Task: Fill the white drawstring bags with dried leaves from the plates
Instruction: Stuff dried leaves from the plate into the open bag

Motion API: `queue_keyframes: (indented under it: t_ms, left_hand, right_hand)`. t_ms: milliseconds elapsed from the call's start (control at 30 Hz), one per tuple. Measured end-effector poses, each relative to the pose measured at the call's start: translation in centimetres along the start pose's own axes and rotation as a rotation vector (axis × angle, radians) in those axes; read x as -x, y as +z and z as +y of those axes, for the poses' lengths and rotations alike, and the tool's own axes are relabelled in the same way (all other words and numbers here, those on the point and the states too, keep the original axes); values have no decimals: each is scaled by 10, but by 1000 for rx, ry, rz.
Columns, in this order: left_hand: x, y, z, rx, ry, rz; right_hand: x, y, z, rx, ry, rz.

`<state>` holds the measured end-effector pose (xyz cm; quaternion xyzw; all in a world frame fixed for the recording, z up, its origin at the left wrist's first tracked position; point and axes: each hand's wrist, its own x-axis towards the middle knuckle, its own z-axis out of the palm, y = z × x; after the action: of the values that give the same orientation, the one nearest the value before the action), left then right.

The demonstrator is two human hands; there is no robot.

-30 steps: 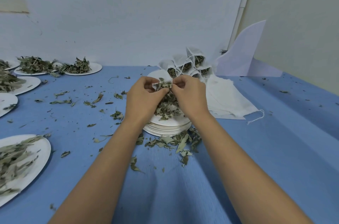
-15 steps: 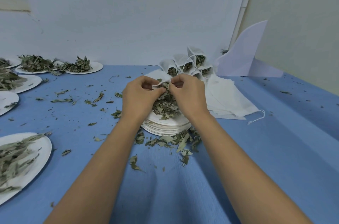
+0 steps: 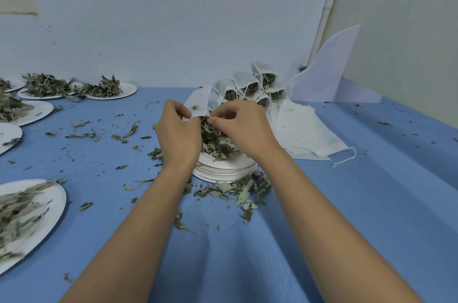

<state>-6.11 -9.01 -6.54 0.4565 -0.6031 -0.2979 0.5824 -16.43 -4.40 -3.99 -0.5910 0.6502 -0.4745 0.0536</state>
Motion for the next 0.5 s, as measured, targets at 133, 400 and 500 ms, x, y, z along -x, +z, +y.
queue_keyframes:
  t_ms: [133, 400, 500]
  left_hand:
    - [-2, 0, 0, 13, -30, -2]
    - [-8, 3, -1, 102, -172, 46]
    - [-8, 4, 0, 108, -191, 87]
  right_hand:
    - [0, -1, 1, -144, 64, 21]
    - [-2, -12, 9, -299, 297, -140]
    - [-1, -10, 8, -464, 316, -173]
